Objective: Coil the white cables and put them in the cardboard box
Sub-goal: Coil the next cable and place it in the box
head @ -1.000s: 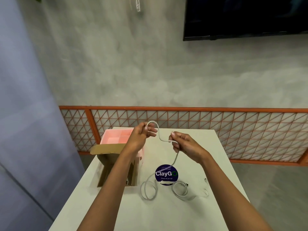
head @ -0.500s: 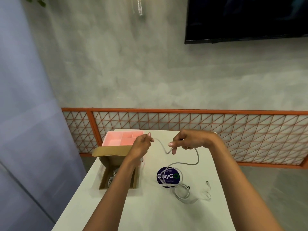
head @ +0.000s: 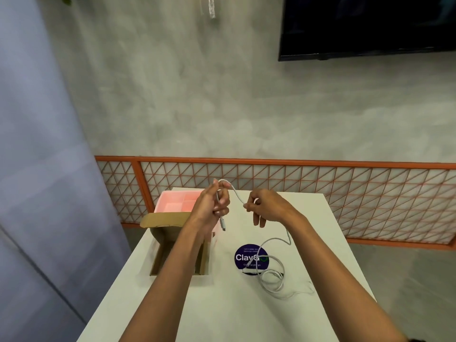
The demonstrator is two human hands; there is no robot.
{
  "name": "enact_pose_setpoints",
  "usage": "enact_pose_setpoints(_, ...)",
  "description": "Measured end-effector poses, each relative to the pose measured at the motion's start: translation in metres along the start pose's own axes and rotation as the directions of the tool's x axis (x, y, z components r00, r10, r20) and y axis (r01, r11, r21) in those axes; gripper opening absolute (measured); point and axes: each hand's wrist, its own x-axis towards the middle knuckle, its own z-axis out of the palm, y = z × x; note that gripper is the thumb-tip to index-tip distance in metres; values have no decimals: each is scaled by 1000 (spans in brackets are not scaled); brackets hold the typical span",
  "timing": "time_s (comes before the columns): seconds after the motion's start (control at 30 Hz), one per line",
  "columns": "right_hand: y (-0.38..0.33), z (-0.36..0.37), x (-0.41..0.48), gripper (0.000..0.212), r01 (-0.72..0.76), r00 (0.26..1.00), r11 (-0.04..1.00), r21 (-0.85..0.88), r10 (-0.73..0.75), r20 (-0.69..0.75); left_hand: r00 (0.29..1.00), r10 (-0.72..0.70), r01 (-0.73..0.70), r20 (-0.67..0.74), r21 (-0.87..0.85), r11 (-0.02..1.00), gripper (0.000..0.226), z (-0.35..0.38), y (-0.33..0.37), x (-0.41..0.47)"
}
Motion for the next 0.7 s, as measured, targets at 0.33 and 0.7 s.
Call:
enact_pose_setpoints(0.33, -10, 9, -10, 40, 69, 910, 998, 9, -66, 410, 990, 123, -125, -69, -32, 992, 36, -15, -10, 6)
enact_pose_setpoints(0.7, -36, -40, -14, 24, 307, 952, 948, -81, -307, 13, 997, -53, 23, 62, 403, 915, 46, -22, -23, -5)
